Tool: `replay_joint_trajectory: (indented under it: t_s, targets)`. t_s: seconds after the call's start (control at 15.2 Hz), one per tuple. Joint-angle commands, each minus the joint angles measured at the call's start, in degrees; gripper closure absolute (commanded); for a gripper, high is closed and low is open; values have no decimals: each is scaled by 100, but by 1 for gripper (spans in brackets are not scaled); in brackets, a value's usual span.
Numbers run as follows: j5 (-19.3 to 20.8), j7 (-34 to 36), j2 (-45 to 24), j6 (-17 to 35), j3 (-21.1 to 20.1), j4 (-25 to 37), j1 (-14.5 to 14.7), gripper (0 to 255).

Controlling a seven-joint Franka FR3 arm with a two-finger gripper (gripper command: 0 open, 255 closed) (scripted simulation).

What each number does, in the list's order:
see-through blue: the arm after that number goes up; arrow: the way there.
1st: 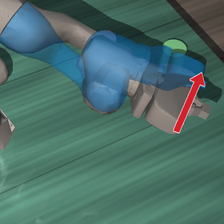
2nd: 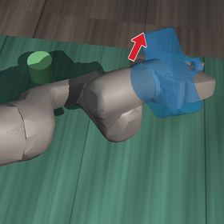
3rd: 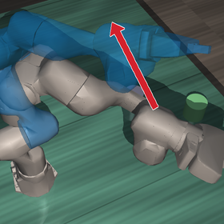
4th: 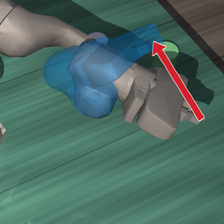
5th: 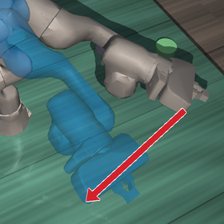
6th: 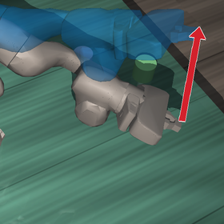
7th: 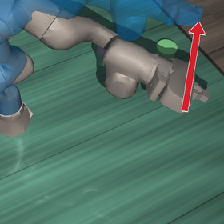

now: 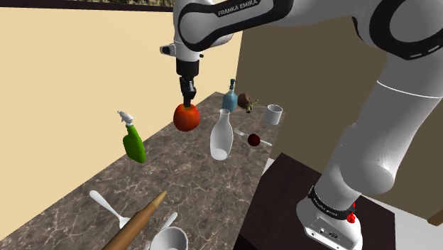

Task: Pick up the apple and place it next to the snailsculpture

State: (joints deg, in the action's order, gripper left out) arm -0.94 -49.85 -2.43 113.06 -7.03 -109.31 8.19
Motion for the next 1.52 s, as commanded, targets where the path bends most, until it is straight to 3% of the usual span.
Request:
replay_joint_trajectory:
  t_s: [0.0,0.73,1.45]
  targets:
    - [-26,-281,119,-13,124,-108,-137,255]
    - [-66,-1787,401,1,878,-439,-874,255]
    - [-129,-3297,23,-135,1627,28,-1615,255]
